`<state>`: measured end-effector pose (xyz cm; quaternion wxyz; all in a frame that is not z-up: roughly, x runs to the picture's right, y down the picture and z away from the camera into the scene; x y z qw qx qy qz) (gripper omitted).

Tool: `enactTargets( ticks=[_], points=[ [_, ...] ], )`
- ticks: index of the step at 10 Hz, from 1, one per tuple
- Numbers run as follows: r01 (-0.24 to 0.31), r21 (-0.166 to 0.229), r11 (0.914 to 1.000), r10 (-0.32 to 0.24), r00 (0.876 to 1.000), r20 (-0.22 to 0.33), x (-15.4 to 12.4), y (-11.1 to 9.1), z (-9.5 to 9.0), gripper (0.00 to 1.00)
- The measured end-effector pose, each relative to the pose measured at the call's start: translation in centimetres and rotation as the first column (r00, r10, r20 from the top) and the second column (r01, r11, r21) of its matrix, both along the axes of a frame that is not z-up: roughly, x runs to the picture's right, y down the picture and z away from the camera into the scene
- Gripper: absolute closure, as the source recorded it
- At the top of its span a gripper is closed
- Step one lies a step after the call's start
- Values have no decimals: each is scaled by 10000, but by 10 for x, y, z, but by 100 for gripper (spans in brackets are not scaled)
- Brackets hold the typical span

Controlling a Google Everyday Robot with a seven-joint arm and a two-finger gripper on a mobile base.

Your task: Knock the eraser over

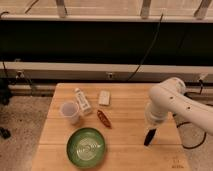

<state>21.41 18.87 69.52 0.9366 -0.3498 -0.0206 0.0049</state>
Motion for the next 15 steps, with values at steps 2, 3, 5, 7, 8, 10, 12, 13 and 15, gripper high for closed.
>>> enactTargets(
  ticks=[2, 3, 5, 7, 8, 10, 12, 13, 15],
  points=[
    [57, -9, 10000, -57, 10000, 21, -5, 0, 6, 81],
    [28, -37, 10000, -28, 10000, 0, -4, 1, 9, 81],
    [-14, -116, 9999, 14, 10000, -51, -4, 5, 17, 81],
    [-107, -227, 9997, 103, 9998, -174, 2, 10, 26, 81],
    [-162, -312, 9994, 154, 9995, -266, 7, 13, 29, 81],
    [-290, -435, 9986, 270, 9986, -449, 18, 18, 31, 81],
    [-429, -517, 9977, 393, 9969, -688, 32, 23, 31, 81],
    [-497, -548, 9973, 452, 9957, -813, 41, 26, 30, 81],
    [-637, -650, 9958, 561, 9920, -1131, 62, 32, 29, 81]
  ],
)
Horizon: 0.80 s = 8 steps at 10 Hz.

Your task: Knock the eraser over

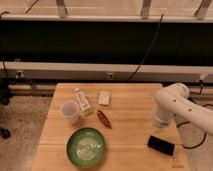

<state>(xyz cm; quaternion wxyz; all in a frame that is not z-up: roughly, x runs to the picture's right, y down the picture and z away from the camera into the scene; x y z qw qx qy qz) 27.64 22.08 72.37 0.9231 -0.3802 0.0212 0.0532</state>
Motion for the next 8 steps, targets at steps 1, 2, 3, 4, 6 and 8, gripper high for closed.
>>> enactTargets(
  ticks=[1, 2, 3, 4, 6, 8],
  points=[
    [-92, -60, 9999, 91, 9998, -177, 11, 3, 0, 81],
    [-222, -125, 9997, 217, 9990, -386, 25, 6, 0, 81],
    [-360, -176, 9992, 349, 9977, -582, 38, 8, 1, 81],
    [-544, -207, 9983, 526, 9954, -795, 51, 11, 0, 81],
    [-1005, -173, 9948, 979, 9885, -1151, 73, 13, -1, 81],
    [-1108, -171, 9937, 1079, 9862, -1253, 87, 14, -3, 81]
  ],
)
